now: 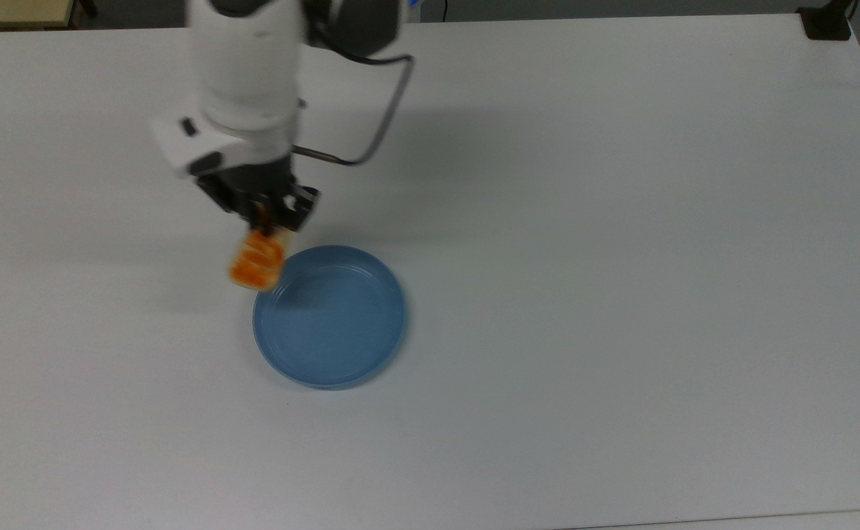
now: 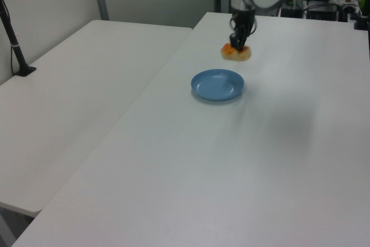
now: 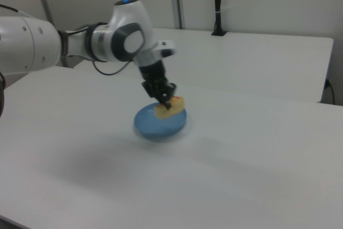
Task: Put the bread on the table
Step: 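Lift the bread off the plate and carry it away from the plate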
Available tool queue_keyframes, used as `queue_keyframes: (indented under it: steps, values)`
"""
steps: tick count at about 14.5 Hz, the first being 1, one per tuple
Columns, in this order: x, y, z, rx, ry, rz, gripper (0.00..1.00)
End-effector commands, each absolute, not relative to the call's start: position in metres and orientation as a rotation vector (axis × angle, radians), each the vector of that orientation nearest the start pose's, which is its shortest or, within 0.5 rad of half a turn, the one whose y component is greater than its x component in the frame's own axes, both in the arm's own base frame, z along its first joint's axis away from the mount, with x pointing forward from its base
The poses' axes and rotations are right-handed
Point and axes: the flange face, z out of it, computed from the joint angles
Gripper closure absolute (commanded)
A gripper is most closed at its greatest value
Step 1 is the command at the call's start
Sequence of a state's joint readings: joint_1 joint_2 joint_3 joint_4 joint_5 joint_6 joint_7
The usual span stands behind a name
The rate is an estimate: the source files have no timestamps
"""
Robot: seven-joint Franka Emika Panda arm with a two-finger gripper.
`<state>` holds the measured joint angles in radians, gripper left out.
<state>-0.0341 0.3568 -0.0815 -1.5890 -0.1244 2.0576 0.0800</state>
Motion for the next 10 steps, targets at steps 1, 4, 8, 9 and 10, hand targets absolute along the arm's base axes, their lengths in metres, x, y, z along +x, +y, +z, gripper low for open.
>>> queue_keyframes:
  steps: [1, 4, 8, 9, 10]
  values:
    - [0.633, -0.174, 0.457, -3.284, -0.094, -0.100, 1.00]
    - [0.620, -0.243, 0.435, -3.283, -0.260, -0.076, 1.00]
    - [0.614, -0.282, 0.400, -3.250, -0.488, -0.032, 1.00]
    - [0.612, -0.289, 0.392, -3.241, -0.527, -0.018, 1.00]
    - [0.610, -0.295, 0.389, -3.238, -0.551, -0.024, 1.00]
